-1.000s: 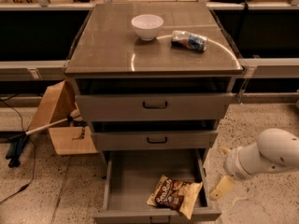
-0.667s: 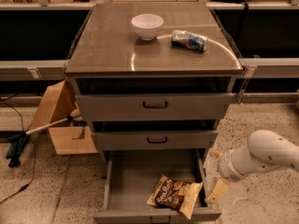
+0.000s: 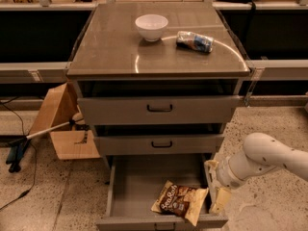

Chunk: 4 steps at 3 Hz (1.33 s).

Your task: Pick brown chip bag from bottom drawer and place on counter

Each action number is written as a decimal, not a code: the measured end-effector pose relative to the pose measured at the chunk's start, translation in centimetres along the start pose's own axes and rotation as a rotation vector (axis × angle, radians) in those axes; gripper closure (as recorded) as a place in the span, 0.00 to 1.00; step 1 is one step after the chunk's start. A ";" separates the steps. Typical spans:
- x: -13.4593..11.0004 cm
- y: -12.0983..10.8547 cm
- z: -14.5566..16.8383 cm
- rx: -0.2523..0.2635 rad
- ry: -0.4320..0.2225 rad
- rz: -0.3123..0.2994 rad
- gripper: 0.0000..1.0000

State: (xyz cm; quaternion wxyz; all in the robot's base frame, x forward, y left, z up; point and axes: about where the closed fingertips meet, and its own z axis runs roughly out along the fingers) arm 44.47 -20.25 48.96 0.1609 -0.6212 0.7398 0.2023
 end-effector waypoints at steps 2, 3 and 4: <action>0.7 -0.1 0.9 0.027 0.005 0.039 0.00; 1.9 -0.9 2.8 0.053 -0.008 0.094 0.00; 3.3 -1.6 4.8 0.075 -0.017 0.154 0.00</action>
Offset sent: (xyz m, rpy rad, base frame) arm 0.0000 -0.0059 -0.0262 -0.0272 -0.0120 -0.1222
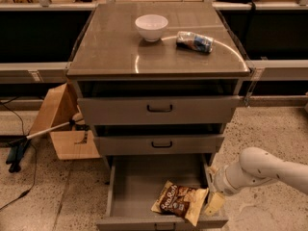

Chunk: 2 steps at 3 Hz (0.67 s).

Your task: Pick brown chip bag from bottom drawer and place on counter

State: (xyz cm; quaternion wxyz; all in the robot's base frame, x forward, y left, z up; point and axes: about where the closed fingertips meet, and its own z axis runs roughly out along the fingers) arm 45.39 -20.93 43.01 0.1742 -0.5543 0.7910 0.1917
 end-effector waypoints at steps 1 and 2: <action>1.5 -0.5 2.1 -0.010 -0.004 0.051 0.00; 4.0 -1.0 5.9 -0.025 -0.028 0.141 0.00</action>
Offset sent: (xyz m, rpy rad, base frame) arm 0.0019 -0.0128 -0.0715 0.0219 0.0643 -0.1500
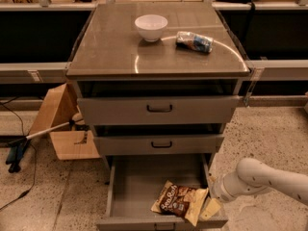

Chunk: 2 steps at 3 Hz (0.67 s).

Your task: Pick brown chip bag from bottom drawer and place on counter

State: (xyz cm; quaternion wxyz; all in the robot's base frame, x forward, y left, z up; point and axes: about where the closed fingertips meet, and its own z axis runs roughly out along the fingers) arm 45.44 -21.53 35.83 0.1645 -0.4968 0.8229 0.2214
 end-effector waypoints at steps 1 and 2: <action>0.0 0.0 0.0 0.000 0.000 0.000 0.00; 1.0 -0.5 0.8 0.023 -0.017 0.019 0.00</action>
Offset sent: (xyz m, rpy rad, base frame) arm 0.0034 -0.0164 -0.0279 0.0089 -0.0378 -0.0754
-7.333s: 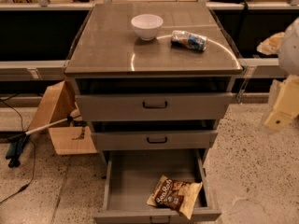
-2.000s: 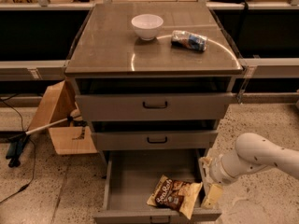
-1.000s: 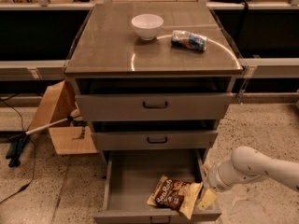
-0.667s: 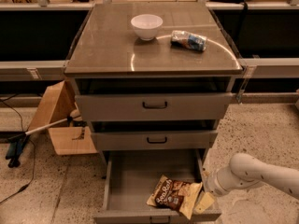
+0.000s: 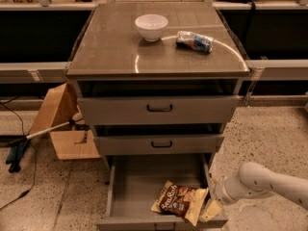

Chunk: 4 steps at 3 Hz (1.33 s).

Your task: Pick brown chip bag from bottom drawer and place on counter

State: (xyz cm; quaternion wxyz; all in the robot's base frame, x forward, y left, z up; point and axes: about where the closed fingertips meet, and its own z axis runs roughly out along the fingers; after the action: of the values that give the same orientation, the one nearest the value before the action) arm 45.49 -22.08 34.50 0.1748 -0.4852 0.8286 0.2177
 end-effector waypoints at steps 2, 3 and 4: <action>2.3 -3.3 4.5 0.019 -0.084 0.057 0.00; 2.4 -4.9 6.8 0.021 -0.111 0.066 0.00; 2.4 -6.5 9.3 -0.003 -0.096 0.067 0.00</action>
Offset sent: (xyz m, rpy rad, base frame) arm 0.0404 -0.0149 -0.0894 0.1081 -0.0414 -0.1300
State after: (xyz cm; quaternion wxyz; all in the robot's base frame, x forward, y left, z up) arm 50.84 -21.72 24.23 0.2064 -0.4465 0.8347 0.2475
